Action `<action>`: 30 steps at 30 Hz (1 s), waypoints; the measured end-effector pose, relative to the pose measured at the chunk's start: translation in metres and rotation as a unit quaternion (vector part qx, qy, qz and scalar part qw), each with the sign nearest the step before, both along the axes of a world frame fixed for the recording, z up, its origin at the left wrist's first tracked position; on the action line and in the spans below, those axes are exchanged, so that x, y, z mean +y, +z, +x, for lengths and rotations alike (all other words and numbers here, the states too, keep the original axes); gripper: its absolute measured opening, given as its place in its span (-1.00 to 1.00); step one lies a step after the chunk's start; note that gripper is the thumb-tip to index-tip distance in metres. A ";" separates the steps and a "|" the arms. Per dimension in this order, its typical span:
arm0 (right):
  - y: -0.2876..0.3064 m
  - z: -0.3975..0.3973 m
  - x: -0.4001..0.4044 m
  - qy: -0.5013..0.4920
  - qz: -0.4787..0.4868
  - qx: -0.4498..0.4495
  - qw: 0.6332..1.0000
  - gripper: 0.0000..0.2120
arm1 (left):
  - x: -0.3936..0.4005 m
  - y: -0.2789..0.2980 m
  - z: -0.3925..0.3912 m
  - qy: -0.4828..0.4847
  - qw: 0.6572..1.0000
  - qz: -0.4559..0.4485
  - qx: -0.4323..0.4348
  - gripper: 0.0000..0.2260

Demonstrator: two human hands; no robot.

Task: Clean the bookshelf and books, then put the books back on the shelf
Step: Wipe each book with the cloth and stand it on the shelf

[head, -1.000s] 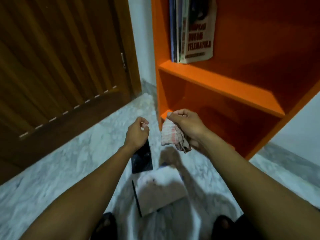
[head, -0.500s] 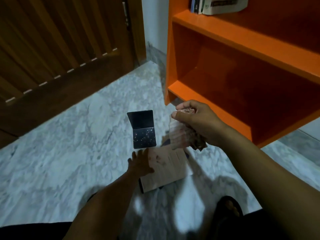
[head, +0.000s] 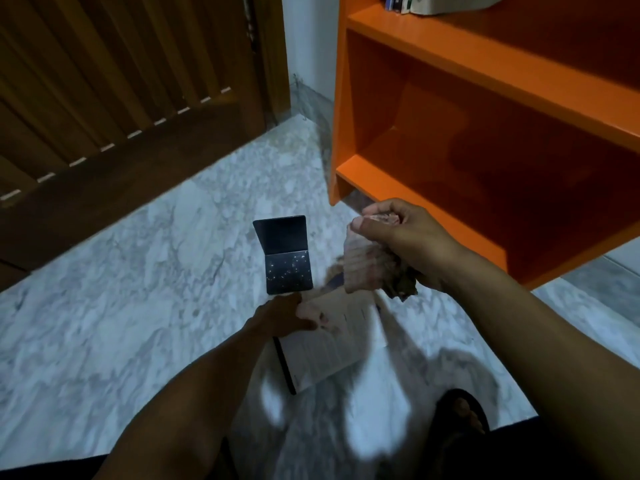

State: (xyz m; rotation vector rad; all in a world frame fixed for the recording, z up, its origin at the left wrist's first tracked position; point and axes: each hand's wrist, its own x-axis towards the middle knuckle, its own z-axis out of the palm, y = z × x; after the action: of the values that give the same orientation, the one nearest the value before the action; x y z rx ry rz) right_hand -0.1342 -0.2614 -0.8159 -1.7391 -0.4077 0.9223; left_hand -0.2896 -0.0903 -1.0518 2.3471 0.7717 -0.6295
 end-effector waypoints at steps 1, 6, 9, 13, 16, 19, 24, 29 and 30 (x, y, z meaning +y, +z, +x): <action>0.001 0.000 0.000 -0.024 0.003 0.027 0.999 -0.61 | -0.002 0.010 0.004 -0.020 1.000 -0.006 -0.019 -0.32; 0.006 0.004 -0.012 -0.082 0.041 0.174 0.981 -0.51 | -0.011 0.073 0.018 -0.085 0.993 -0.020 -0.078 -0.65; 0.015 0.007 -0.022 -0.139 0.071 0.231 0.960 -0.72 | 0.001 0.124 0.013 -0.046 0.990 -0.039 -0.129 -0.72; 0.029 0.008 -0.028 -0.243 0.136 0.261 0.924 -0.77 | 0.015 0.211 -0.003 0.098 0.964 -0.099 -0.227 -0.69; 0.038 0.003 -0.025 -0.290 0.199 0.246 0.903 -0.71 | 0.023 0.263 -0.020 0.199 0.922 -0.154 -0.294 -0.66; 0.049 -0.004 -0.021 -0.303 0.244 0.213 0.896 -0.71 | 0.019 0.298 -0.037 0.276 0.853 -0.250 -0.365 -0.72; 0.078 -0.012 -0.006 -0.248 0.287 0.206 0.902 -0.85 | 0.003 0.328 -0.059 0.296 0.772 -0.407 -0.389 -0.64; 0.094 -0.020 0.001 -0.224 0.301 0.175 0.910 -0.73 | -0.016 0.333 -0.058 0.253 0.773 -0.456 -0.362 -0.61; 0.092 -0.022 0.001 -0.230 0.292 0.160 0.914 -0.71 | -0.020 0.332 -0.055 0.254 0.779 -0.446 -0.361 -0.63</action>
State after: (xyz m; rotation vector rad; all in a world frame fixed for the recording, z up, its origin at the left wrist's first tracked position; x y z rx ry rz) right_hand -0.1557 -0.2606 -0.7237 -1.0414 -0.0330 0.6336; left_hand -0.3446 -0.1102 -0.7201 1.2244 0.5148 0.1704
